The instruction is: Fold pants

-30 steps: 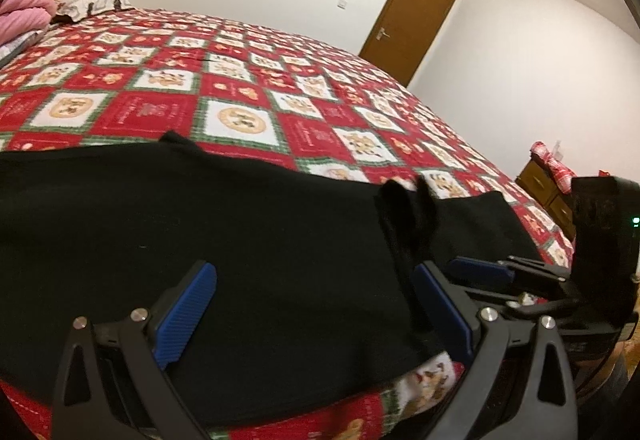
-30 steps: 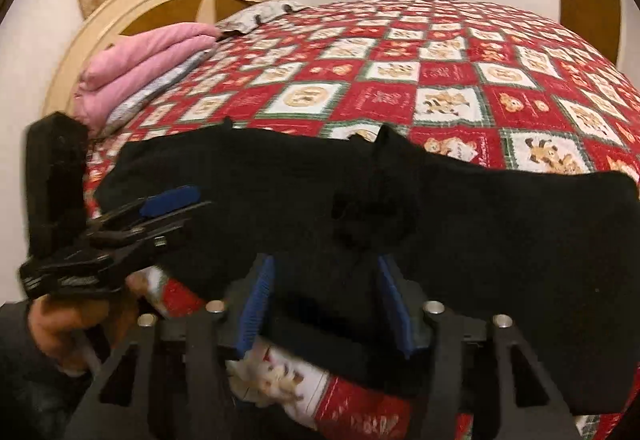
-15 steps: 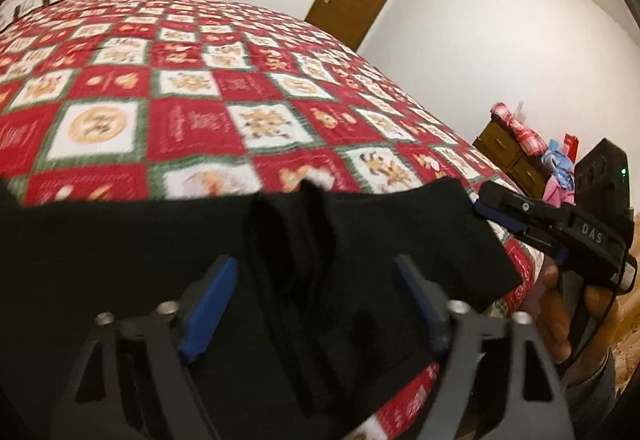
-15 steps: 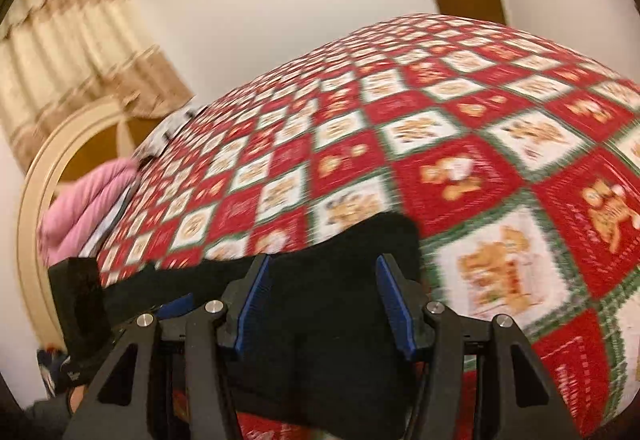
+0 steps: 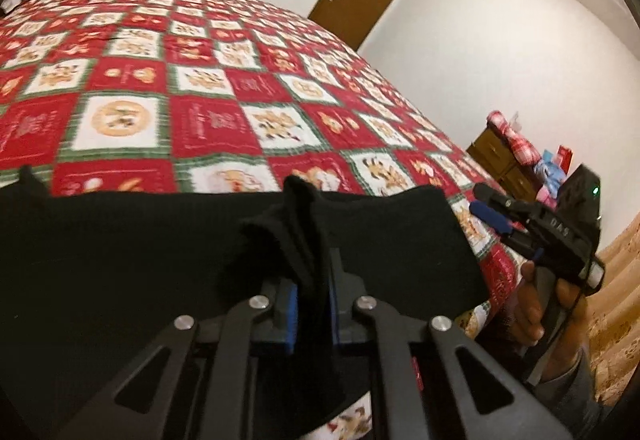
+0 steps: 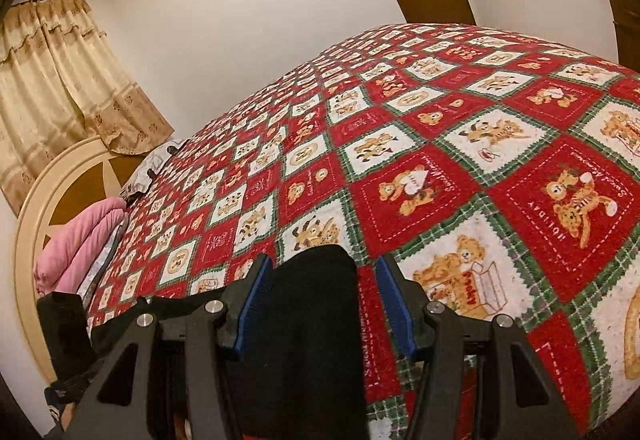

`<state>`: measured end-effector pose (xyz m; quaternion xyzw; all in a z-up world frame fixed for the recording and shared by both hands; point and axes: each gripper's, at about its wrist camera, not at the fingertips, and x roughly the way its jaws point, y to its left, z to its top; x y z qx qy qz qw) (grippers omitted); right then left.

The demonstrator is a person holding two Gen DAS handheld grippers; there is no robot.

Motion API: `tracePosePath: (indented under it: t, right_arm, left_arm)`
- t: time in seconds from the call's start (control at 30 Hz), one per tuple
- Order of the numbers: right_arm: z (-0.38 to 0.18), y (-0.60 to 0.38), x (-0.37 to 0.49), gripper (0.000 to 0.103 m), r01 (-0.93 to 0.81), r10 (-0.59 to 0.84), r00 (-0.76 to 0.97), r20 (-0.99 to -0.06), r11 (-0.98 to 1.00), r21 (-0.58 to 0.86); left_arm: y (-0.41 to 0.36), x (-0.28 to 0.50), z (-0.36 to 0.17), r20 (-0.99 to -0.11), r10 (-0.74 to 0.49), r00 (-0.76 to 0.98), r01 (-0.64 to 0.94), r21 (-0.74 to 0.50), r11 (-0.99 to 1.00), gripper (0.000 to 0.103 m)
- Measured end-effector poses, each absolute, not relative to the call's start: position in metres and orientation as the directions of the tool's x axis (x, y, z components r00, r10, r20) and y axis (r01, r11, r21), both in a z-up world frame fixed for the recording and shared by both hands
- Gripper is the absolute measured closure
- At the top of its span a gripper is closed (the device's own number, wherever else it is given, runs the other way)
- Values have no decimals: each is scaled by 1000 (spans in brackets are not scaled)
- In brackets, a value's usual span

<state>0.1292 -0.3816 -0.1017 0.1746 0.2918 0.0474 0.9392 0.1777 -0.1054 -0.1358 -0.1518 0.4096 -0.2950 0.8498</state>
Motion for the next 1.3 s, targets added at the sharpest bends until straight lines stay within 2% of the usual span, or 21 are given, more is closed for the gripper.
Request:
tracePosePath:
  t: [0.17, 0.27, 0.33, 0.47, 0.53, 0.6, 0.63, 0.7, 0.77, 0.87, 0.97, 1.03, 1.17, 1.3]
  right_arm:
    - [-103, -359, 131, 47, -41, 193, 809, -555, 961, 275]
    - [-120, -344, 142, 47, -7, 97, 750, -655, 990, 138]
    - [-132, -342, 146, 47, 15, 45, 726, -686, 997, 82]
    - [-137, -341, 146, 47, 3, 26, 720, -693, 999, 40]
    - [-135, -343, 145, 47, 8, 29, 726, -687, 999, 51]
    - [-131, -343, 142, 47, 30, -5, 744, -668, 999, 27]
    - [-127, -343, 138, 47, 47, -28, 765, -644, 999, 12]
    - [-118, -341, 132, 47, 32, -12, 793, -609, 999, 21]
    - [-114, -334, 131, 46, 6, -2, 798, -602, 1000, 4]
    - [-130, -321, 138, 46, 30, -129, 753, -646, 986, -162]
    - [-145, -313, 139, 36, 51, -234, 747, -622, 954, -297]
    - [-139, -314, 136, 35, 46, -219, 762, -609, 957, -286]
    - [-120, -322, 123, 35, 28, -118, 821, -559, 986, -167]
    - [-103, -315, 109, 35, 0, -55, 878, -475, 993, -115]
  left_arm:
    - [-99, 179, -143, -638, -588, 497, 336, -482, 809, 91]
    - [-101, 183, -154, -657, -582, 479, 319, -487, 813, 91]
    - [-101, 185, -158, -661, -576, 480, 310, -486, 817, 86]
    - [-100, 184, -161, -652, -576, 493, 325, -476, 817, 83]
    - [-101, 182, -159, -650, -577, 494, 338, -468, 817, 79]
    - [-97, 178, -155, -649, -578, 495, 338, -469, 816, 70]
    - [-94, 176, -153, -647, -574, 502, 338, -464, 819, 60]
    - [-83, 170, -146, -635, -532, 560, 317, -429, 846, 30]
    - [-77, 170, -145, -626, -508, 592, 299, -415, 859, 23]
    - [-76, 174, -151, -646, -505, 572, 288, -419, 861, 23]
    - [-82, 172, -151, -658, -485, 576, 314, -370, 875, 23]
    - [-82, 171, -150, -663, -479, 576, 322, -354, 878, 23]
    - [-66, 166, -146, -661, -483, 574, 315, -366, 876, 23]
    - [-13, 153, -139, -664, -396, 634, 262, -298, 918, 23]
